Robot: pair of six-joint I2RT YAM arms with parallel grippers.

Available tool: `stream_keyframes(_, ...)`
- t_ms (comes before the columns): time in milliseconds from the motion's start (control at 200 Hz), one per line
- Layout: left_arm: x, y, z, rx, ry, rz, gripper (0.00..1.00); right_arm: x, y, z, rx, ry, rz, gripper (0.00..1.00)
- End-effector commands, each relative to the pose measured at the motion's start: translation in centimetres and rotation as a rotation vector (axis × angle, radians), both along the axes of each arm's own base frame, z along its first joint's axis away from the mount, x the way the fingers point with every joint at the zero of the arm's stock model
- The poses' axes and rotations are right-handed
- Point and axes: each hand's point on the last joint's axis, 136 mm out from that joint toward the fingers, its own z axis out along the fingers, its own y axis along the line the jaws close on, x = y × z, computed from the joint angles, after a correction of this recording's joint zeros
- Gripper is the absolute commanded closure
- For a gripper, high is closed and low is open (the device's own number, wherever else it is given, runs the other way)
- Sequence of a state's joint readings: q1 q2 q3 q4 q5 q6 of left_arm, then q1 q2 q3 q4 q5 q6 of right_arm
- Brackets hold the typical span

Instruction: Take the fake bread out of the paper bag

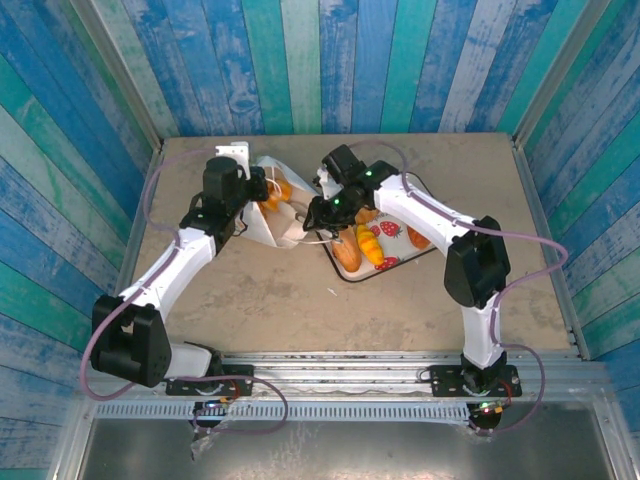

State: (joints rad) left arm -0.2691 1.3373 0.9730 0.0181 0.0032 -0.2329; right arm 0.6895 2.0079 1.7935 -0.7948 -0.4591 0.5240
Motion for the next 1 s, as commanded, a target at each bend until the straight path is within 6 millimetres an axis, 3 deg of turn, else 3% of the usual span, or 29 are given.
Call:
stream_keyframes(0, -0.7, 0.0, 1.9, -0.025, -0.057, -0.017, 0.96, 1.0, 0.1, 0.5, 0.002, -0.017, -0.020, 0.54)
stream_keyframes(381, -0.5, -0.7, 1.3, -0.027, -0.044, -0.049, 0.96, 2.8, 1.2, -0.4, 0.019, 0.002, -0.059, 0.44)
stream_keyframes(992, -0.5, -1.2, 1.4, -0.035, -0.042, -0.075, 0.97, 6.1, 3.5, -2.3, 0.064, 0.008, -0.123, 0.43)
